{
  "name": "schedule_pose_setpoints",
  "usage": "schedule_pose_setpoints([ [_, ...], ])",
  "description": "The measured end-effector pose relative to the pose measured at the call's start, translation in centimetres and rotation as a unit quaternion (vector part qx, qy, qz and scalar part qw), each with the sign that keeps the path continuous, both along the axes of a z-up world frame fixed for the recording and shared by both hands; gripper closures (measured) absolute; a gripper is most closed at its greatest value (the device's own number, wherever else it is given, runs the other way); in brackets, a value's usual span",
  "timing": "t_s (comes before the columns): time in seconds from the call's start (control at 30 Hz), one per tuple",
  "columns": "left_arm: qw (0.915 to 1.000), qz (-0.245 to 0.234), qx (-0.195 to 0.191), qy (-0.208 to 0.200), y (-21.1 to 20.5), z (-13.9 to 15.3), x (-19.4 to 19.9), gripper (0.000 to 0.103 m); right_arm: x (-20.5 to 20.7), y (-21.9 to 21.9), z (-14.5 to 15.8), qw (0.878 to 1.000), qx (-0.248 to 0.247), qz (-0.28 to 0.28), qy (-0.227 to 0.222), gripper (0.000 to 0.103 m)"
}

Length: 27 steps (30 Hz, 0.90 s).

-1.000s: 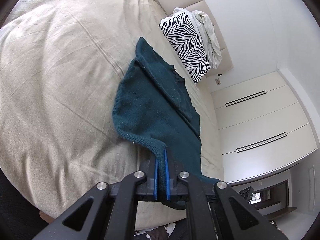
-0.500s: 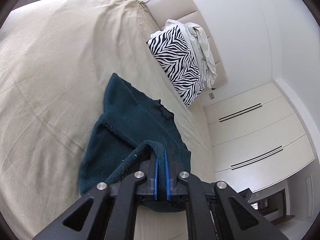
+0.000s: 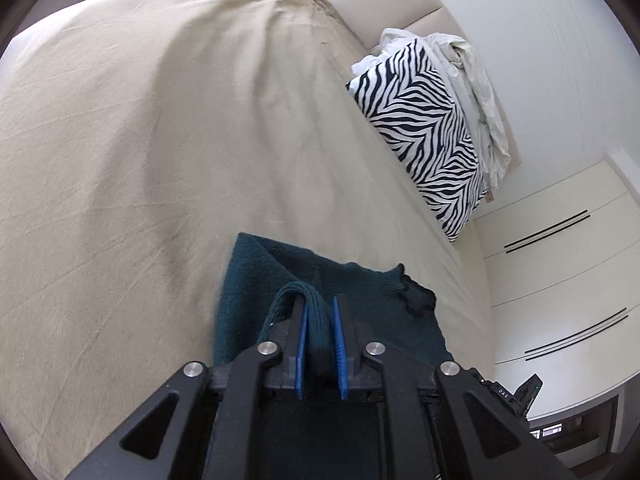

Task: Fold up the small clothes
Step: 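Pinch the folded edge with the left gripper while the right gripper grasps the hem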

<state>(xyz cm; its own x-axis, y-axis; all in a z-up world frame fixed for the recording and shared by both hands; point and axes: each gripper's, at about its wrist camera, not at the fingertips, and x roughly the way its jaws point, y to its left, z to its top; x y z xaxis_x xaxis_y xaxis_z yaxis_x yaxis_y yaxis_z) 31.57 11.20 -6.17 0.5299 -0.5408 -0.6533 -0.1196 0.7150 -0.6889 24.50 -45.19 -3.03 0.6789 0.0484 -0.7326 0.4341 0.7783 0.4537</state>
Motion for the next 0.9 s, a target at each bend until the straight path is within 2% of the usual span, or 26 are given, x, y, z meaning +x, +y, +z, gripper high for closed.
schedule_pose_setpoints([
  [0.03, 0.9999, 0.005, -0.011, 0.002, 0.6, -0.6, -0.1, 0.047, 0.5, -0.2, -0.7, 1.0, -0.013, -0.004, 0.01, 0.095],
  [0.07, 0.9997, 0.016, -0.02, -0.004, 1.2, -0.9, -0.6, 0.043, 0.6, -0.6, -1.1, 1.0, -0.019, -0.01, 0.012, 0.09],
  [0.17, 0.9997, 0.006, 0.003, -0.022, 1.4, -0.6, -2.3, 0.042, -0.9, -1.7, -1.8, 0.999, -0.01, -0.039, -0.003, 0.045],
  [0.33, 0.9973, -0.017, 0.054, -0.048, 0.4, 0.2, -6.1, 0.042, -4.0, -1.1, -1.4, 0.999, -0.045, -0.023, 0.002, 0.045],
  [0.47, 0.9937, -0.042, 0.09, -0.053, -1.0, -0.1, -8.8, 0.042, -6.6, 1.6, -0.5, 0.996, -0.091, 0.012, 0.01, 0.045],
  [0.57, 0.9909, -0.046, 0.116, -0.051, -1.5, -1.0, -10.3, 0.042, -7.5, 4.3, -1.1, 0.987, -0.144, 0.05, 0.046, 0.047],
  [0.63, 0.9883, -0.042, 0.136, -0.055, -1.4, -1.2, -11.2, 0.042, -8.6, 5.3, -1.8, 0.983, -0.166, 0.05, 0.063, 0.047],
  [0.77, 0.9846, -0.044, 0.156, -0.064, -1.2, -1.4, -12.6, 0.044, -11.3, 5.6, -2.4, 0.983, -0.164, 0.039, 0.067, 0.06],
  [0.8, 0.983, -0.044, 0.164, -0.069, -1.2, -1.4, -13.0, 0.046, -11.9, 5.6, -2.5, 0.984, -0.162, 0.039, 0.066, 0.067],
  [0.9, 0.9806, -0.044, 0.177, -0.073, -1.2, -1.5, -14.0, 0.053, -13.3, 5.8, -2.6, 0.983, -0.167, 0.041, 0.065, 0.077],
])
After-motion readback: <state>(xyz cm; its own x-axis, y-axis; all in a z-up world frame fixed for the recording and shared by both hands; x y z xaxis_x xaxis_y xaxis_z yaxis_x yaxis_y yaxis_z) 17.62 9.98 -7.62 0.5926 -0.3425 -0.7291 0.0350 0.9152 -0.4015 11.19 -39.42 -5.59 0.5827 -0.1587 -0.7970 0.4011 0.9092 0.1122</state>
